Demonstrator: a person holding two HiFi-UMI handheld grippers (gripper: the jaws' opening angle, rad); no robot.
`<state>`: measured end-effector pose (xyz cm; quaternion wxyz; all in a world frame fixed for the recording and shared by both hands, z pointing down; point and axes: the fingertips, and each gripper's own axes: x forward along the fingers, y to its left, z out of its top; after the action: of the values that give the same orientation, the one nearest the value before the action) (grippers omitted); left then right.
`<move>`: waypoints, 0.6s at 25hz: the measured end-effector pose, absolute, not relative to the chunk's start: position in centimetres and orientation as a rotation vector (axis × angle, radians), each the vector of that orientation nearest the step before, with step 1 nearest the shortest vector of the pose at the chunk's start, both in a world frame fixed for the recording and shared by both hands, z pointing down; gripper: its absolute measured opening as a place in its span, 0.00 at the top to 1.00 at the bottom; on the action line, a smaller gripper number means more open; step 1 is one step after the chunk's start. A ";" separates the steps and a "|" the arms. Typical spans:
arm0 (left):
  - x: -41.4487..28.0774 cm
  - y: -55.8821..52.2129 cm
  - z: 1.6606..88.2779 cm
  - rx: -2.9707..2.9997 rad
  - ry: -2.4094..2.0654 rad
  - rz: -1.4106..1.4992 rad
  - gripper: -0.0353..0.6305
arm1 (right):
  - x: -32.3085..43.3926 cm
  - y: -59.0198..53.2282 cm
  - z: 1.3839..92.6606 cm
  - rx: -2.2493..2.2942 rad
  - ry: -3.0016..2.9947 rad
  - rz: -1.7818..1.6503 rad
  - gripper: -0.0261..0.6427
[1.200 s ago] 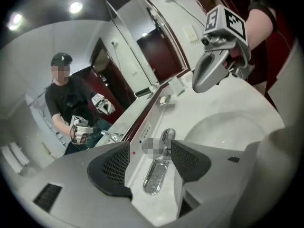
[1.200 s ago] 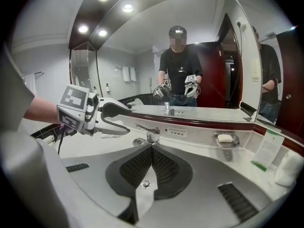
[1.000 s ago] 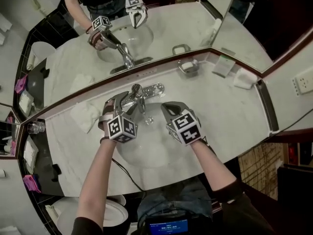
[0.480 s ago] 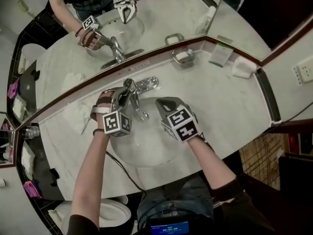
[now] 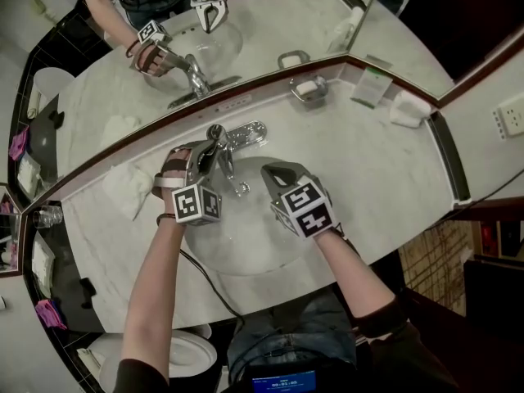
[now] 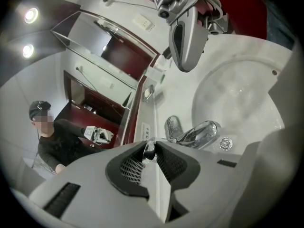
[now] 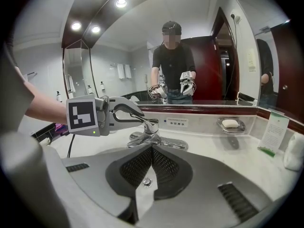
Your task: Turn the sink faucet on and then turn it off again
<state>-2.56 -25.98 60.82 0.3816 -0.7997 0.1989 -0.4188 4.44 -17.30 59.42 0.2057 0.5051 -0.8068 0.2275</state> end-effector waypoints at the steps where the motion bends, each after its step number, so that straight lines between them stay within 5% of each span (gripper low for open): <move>1: -2.6 -26.0 60.8 -2.036 0.517 -1.058 0.85 | 4.3 -17.2 59.5 1.406 -2.250 0.635 0.93; 15: -3.3 -24.4 62.0 -1.951 0.590 -0.970 0.87 | 3.7 -16.1 61.0 1.394 -2.242 0.656 0.93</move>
<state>-3.29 -24.43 61.97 0.4281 -0.7811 0.2362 -0.3883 3.74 -16.15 61.04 0.2091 0.5011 -0.8059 0.2358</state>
